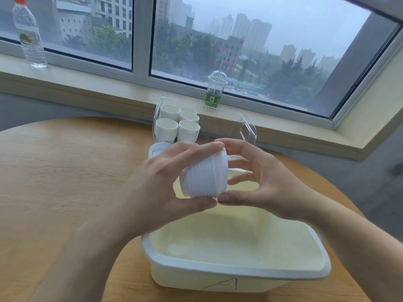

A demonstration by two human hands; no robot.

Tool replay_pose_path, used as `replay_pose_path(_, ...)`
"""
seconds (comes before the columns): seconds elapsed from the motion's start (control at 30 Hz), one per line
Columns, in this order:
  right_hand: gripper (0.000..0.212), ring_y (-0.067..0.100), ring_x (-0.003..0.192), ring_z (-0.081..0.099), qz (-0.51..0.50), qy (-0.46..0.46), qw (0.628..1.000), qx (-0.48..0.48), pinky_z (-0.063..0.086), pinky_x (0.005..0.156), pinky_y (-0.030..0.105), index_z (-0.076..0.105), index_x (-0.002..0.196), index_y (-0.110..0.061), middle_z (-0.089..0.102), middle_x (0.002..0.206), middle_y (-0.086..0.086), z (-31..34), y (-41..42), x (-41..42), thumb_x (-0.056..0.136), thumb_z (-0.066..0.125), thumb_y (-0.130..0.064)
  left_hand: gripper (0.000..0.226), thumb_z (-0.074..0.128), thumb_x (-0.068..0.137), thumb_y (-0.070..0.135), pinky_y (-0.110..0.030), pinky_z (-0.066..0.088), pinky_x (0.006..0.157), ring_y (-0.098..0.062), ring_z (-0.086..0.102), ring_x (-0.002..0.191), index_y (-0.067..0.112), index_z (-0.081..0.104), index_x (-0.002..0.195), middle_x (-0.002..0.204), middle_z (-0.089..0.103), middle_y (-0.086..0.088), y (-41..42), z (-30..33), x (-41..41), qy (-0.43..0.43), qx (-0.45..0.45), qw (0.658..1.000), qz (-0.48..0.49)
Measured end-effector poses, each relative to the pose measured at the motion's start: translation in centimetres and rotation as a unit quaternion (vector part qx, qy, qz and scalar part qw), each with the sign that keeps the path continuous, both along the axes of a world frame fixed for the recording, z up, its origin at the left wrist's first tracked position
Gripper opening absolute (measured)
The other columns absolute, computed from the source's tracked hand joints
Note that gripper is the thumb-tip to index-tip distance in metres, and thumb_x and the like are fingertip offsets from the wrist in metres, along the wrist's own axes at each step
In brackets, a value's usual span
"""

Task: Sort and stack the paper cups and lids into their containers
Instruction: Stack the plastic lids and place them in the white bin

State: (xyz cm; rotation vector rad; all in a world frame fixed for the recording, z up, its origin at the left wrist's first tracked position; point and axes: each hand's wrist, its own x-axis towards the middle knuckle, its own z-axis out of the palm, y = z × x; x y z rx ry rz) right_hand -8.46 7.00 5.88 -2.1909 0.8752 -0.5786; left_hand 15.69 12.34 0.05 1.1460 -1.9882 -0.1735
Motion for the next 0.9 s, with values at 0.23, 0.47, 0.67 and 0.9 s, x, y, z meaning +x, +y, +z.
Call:
replay_pose_path(0.23,0.087,0.008,0.130,0.060,-0.004,0.013,0.999,-0.029,0.058,0.097,0.037,0.050,0.146,-0.038,0.063,0.138,-0.013,0.1,0.1,0.3,0.072,0.093,-0.032,0.086,0.076,0.078,0.066,-0.040,0.053,0.101,0.002,0.053,0.129,0.061,0.035,0.153,0.143,0.050,0.031,-0.1,0.0,0.2,-0.006,-0.006,1.000,-0.006)
replay_pose_path(0.47,0.087,0.011,0.129,0.061,-0.002,0.015,0.999,-0.033,0.059,0.097,0.037,0.050,0.147,-0.036,0.064,0.136,-0.010,0.1,0.2,0.4,0.072,0.094,-0.032,0.091,0.087,0.078,0.057,-0.043,0.053,0.102,-0.001,0.054,0.130,0.061,0.035,0.153,0.143,0.050,0.030,-0.1,0.0,0.2,-0.005,-0.005,1.000,-0.008)
replay_pose_path(0.67,0.087,0.007,0.127,0.061,-0.001,0.031,0.998,-0.051,0.057,0.097,0.029,0.050,0.148,-0.039,0.065,0.135,-0.012,0.9,0.3,0.1,0.073,0.095,-0.034,0.089,0.082,0.076,0.063,-0.043,0.052,0.102,0.000,0.053,0.130,0.062,0.036,0.152,0.143,0.051,0.031,0.0,0.1,0.2,-0.004,-0.010,1.000,-0.006)
replay_pose_path(0.9,0.086,0.007,0.127,0.061,0.002,0.029,0.998,-0.048,0.057,0.098,0.031,0.052,0.146,-0.037,0.065,0.135,-0.014,0.8,0.4,0.3,0.071,0.094,-0.034,0.091,0.082,0.077,0.063,-0.043,0.052,0.103,-0.001,0.052,0.131,0.064,0.033,0.153,0.144,0.050,0.030,0.0,0.0,0.0,-0.001,-0.009,1.000,-0.015)
